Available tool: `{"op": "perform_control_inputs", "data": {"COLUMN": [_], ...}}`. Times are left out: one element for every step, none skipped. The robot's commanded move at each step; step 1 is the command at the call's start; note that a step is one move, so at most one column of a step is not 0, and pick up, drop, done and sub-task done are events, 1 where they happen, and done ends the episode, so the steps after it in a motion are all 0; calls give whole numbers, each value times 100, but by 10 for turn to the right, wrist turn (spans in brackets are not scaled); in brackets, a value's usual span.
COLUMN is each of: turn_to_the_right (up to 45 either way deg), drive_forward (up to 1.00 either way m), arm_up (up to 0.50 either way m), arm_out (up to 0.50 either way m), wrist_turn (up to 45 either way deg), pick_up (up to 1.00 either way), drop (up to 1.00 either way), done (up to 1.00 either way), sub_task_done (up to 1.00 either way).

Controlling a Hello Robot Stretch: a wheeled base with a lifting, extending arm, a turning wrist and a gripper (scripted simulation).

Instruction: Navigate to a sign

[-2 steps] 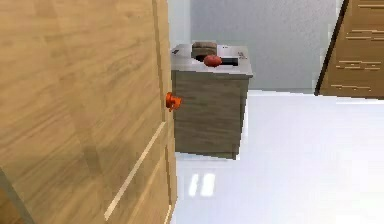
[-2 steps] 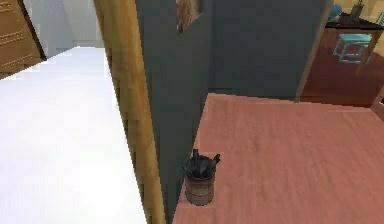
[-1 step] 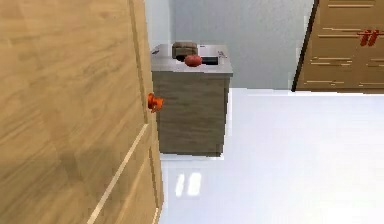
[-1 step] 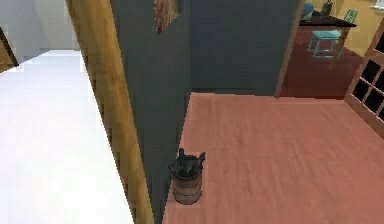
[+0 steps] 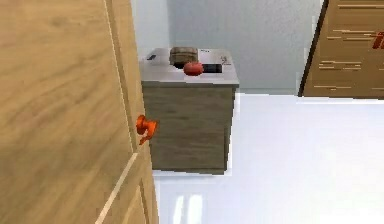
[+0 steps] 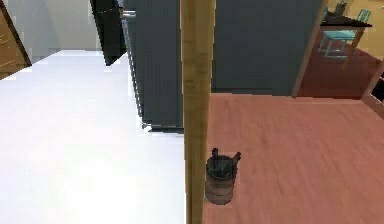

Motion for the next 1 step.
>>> {"op": "perform_control_inputs", "data": {"turn_to_the_right": [30], "drive_forward": [0], "arm_up": [0], "arm_out": [0], "wrist_turn": [0], "pick_up": [0], "drop": [0], "done": [0], "sub_task_done": [0]}}
